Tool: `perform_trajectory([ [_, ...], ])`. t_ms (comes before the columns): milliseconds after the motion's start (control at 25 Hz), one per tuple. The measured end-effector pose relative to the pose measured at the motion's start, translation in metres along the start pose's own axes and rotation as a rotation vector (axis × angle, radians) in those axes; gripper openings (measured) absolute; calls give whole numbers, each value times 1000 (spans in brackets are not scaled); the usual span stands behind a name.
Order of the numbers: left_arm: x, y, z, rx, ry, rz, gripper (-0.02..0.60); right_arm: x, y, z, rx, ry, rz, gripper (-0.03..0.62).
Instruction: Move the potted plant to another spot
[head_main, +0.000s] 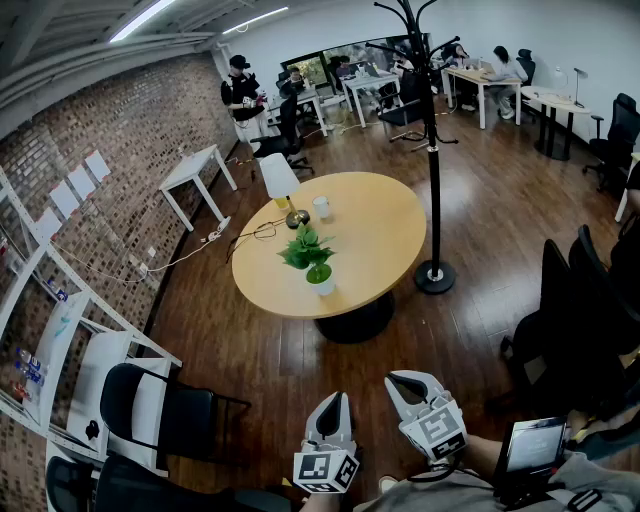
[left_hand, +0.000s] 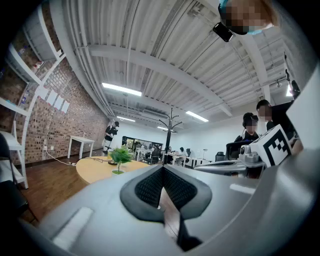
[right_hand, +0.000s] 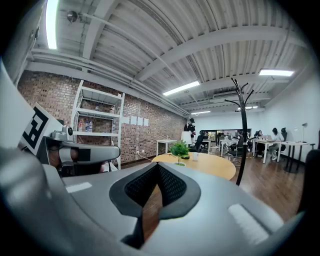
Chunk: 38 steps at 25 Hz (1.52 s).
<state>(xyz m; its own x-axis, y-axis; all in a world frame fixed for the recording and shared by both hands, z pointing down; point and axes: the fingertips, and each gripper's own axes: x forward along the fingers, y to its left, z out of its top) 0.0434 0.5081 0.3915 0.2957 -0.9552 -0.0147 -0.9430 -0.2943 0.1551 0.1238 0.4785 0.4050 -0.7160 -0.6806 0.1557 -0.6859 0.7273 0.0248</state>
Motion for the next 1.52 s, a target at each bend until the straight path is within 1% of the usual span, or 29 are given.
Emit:
perform_trajectory([
  [120,-3,12,2,-9,2,-6,-8,9,11,4,31,2,-6,6],
  [280,-8,26,1,-17,6,-27,-8,20,20,-1,-5,8,-36,6],
  [440,-11,39,-1,-23,16,-53,-8,30,32,-2,15,15,-58,6],
  [680,2,58,-3,-31,35,-58,-8,52,24,0,4,25,-74,6],
  [880,44,80,-2,-18,38,-39,-8,89,-6,3,12,17,-63,6],
  [1080,109,107,-2,-15,43,9,-8,140,-56,5,18,21,-28,7],
  [1240,163,127,0,-17,44,66,-8,181,-102,10,15,23,11,6],
  [1360,191,134,2,-23,42,102,-8,200,-129,17,9,22,31,6],
  [1520,217,144,3,-30,47,138,-8,223,-154,16,8,25,52,6],
])
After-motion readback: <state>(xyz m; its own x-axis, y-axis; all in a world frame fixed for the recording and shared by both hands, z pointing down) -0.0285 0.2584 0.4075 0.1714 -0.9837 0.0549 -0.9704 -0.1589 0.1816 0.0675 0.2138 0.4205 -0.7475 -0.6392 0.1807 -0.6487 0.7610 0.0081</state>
